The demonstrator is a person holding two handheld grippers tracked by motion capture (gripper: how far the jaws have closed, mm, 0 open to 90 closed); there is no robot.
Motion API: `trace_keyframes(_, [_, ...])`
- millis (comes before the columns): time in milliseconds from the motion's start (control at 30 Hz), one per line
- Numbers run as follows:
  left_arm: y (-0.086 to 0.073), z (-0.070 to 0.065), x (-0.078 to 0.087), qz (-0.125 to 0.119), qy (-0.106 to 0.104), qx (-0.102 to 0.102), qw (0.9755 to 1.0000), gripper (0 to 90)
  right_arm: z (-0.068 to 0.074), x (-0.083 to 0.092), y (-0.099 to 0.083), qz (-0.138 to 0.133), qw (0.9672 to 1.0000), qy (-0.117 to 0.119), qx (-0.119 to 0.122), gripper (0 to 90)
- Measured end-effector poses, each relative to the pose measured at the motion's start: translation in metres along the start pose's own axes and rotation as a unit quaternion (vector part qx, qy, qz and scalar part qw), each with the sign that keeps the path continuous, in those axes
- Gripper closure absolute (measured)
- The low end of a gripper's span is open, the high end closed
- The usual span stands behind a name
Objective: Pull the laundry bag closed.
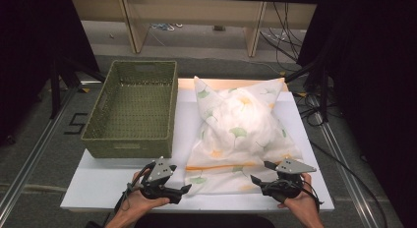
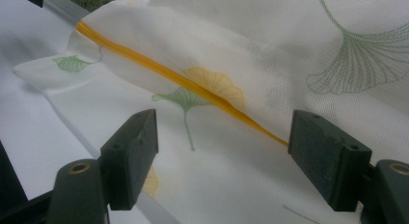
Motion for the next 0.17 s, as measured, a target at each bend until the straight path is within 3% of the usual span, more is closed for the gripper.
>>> trace_keyframes(33, [0.0002,0.0002,0.0000,0.001,-0.001,-0.001,1.0000,19.6,-0.0022,-0.0003,0.0001,-0.004,0.9999,-0.004,0.014,27.2])
trace_keyframes(100, [0.0003,0.0003,-0.0005,0.004,-0.002,0.000,1.0000,19.5,-0.0014,-0.0012,-0.0004,-0.001,1.0000,0.007,0.006,27.2])
trace_keyframes(133, [-0.0004,0.0014,-0.0001,0.011,-0.005,-0.004,0.9999,19.4,-0.0031,-0.0005,-0.0001,-0.006,0.9999,-0.006,0.012,27.2])
trace_keyframes(167, [-0.0009,0.0019,-0.0016,0.002,-0.002,-0.004,1.0000,19.3,-0.0032,-0.0007,0.0002,-0.006,0.9999,-0.003,0.009,27.2])
Point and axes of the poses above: each handheld gripper's, and its own axes: x roughly backward along the jaws, y roughly out of its top, z roughly to its left, the point moved 2 cm from there along -x, roughly forward along the jaws, and after that the axes turned 8 degrees about z, right-handed, at the moved point
